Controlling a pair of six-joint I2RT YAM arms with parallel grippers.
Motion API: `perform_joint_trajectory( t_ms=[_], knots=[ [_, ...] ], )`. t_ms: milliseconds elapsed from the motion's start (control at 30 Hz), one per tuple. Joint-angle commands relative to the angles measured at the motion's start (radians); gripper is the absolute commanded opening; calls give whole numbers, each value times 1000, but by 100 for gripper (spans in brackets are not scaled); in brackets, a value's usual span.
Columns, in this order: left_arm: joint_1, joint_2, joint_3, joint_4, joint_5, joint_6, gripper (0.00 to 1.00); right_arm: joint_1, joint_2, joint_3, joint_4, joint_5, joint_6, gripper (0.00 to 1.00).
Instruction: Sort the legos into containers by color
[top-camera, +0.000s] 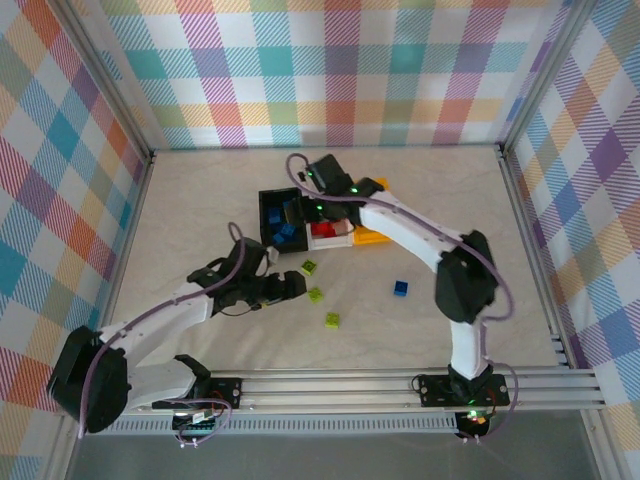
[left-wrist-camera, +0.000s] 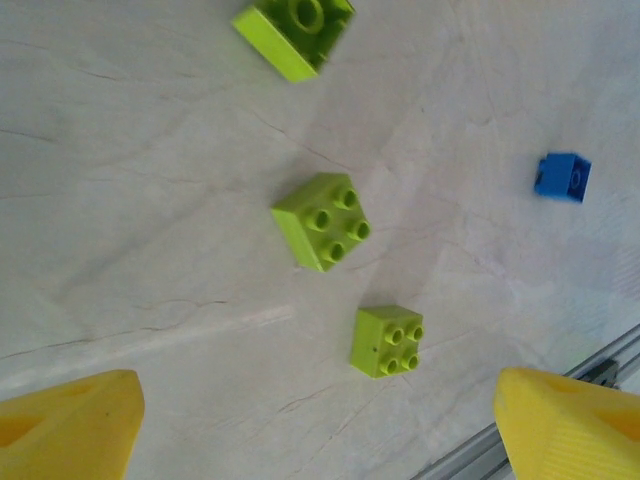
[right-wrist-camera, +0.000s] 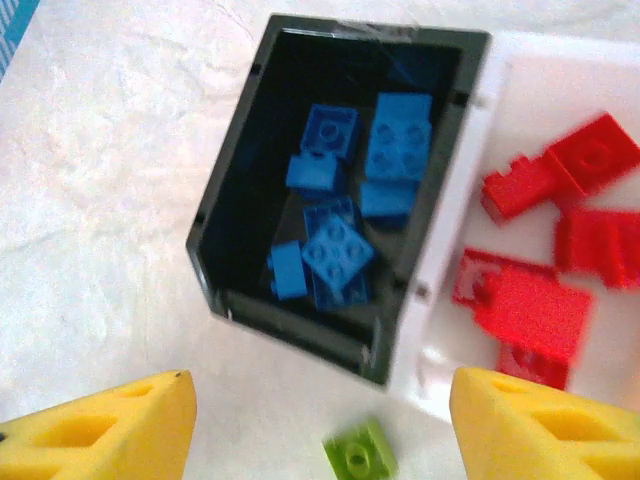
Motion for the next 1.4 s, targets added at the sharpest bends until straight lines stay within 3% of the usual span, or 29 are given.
perform_joint_trajectory(
  t_ms=[0, 100, 333, 633, 800, 1100, 1367],
  knots=[
    [-84, 73, 54, 29, -69, 20, 87, -13, -144, -190, 71, 41, 36, 69],
    [-129, 166, 93, 25, -102, 43, 80, -14, -282, -368, 90, 68, 48, 70],
    [-172, 364, 216, -18, -171, 91, 74, -18, -533, -644, 90, 103, 90, 70],
    [-172, 519, 342, -135, -237, 105, 68, -22, -688, -752, 81, 124, 104, 71],
    [-171, 590, 387, -203, -235, 132, 57, -24, -726, -771, 89, 138, 96, 71],
    [-174, 553, 378, -210, -252, 120, 39, -36, -723, -791, 107, 140, 92, 71],
    [-168, 479, 481, -246, -253, 115, 37, -40, -741, -835, 101, 199, 124, 71]
  ],
)
